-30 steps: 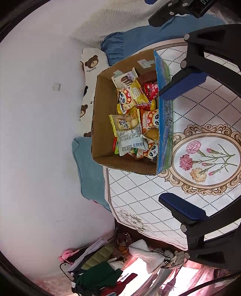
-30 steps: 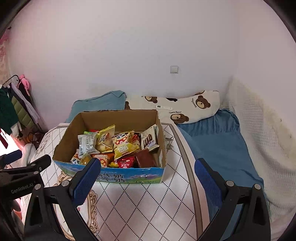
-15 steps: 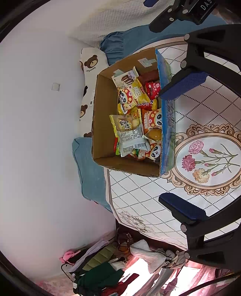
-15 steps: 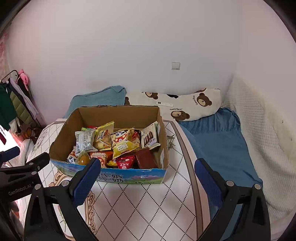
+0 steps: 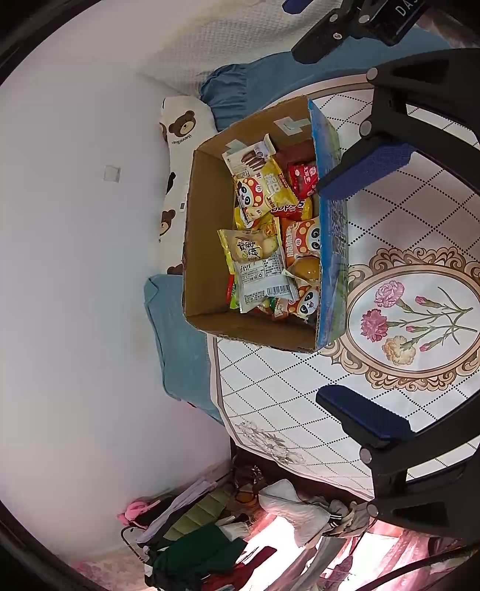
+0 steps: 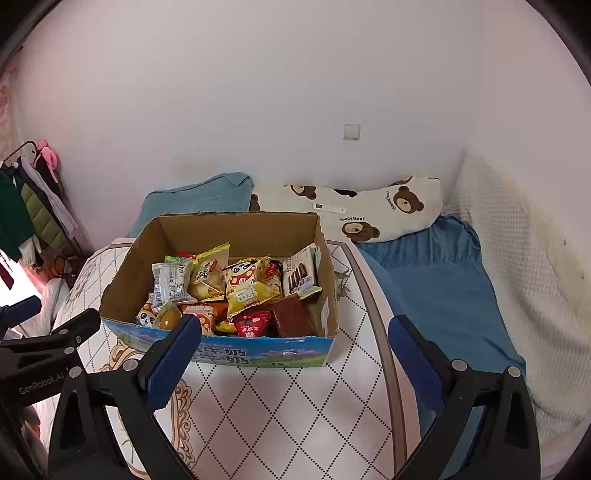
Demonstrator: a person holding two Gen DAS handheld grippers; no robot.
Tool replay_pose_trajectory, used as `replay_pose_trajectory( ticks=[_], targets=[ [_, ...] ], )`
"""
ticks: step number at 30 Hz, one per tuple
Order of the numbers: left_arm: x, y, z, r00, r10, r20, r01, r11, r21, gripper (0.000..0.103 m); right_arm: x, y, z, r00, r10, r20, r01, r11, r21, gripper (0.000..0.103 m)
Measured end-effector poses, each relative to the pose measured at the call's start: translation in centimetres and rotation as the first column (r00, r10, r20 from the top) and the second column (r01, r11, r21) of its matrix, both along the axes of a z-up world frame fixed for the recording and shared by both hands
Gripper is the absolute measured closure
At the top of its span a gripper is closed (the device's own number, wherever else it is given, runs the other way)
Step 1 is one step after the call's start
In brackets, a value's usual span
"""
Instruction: Organize snacks
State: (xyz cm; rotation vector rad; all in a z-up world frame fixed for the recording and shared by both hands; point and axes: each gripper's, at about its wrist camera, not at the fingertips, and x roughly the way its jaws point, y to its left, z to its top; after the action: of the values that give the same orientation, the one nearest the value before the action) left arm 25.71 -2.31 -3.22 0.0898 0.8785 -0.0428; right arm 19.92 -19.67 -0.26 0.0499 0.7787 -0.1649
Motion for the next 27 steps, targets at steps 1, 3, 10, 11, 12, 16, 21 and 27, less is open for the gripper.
replay_pose_trajectory(
  ticks=[1, 3, 10, 11, 12, 16, 21, 27],
  targets=[
    [0.00, -0.02, 0.00, 1.000, 0.000, 0.000, 0.000, 1.000, 0.002, 0.000, -0.01, 0.06, 0.09, 1.000, -0.001, 0.001, 0.001, 1.000, -0.001, 0.000],
    [-0.03, -0.01, -0.01, 1.000, 0.000, -0.001, 0.000, 1.000, -0.001, 0.000, -0.16, 0.06, 0.19, 1.000, -0.003, 0.005, 0.003, 1.000, 0.000, 0.000],
    [-0.24, -0.07, 0.37, 1.000, -0.013, 0.007, 0.013, 1.000, 0.000, 0.000, -0.23, 0.08, 0.28, 1.000, -0.005, 0.007, 0.005, 1.000, 0.002, 0.000],
    [-0.25, -0.08, 0.43, 1.000, -0.014, 0.008, 0.014, 1.000, -0.001, 0.000, -0.27, 0.07, 0.29, 1.000, -0.004, 0.005, 0.004, 1.000, 0.003, 0.000],
    [-0.30, -0.12, 0.50, 1.000, -0.015, 0.009, 0.015, 1.000, -0.001, 0.000, -0.29, 0.12, 0.30, 1.000, -0.004, 0.005, 0.004, 1.000, 0.002, 0.000],
    [-0.39, -0.04, 0.62, 1.000, -0.016, 0.013, 0.016, 1.000, -0.004, 0.000, -0.46, 0.32, 0.32, 1.000, -0.002, 0.006, 0.002, 1.000, 0.001, 0.000],
    [-0.40, -0.09, 0.71, 1.000, -0.017, 0.016, 0.017, 1.000, -0.005, 0.000, -0.50, 0.38, 0.32, 1.000, 0.000, 0.009, 0.000, 1.000, 0.002, 0.000],
    [-0.48, -0.04, 0.84, 1.000, -0.015, 0.018, 0.015, 1.000, -0.008, 0.000, -0.54, 0.46, 0.35, 1.000, -0.001, 0.009, 0.001, 1.000, 0.000, 0.000]
  ],
)
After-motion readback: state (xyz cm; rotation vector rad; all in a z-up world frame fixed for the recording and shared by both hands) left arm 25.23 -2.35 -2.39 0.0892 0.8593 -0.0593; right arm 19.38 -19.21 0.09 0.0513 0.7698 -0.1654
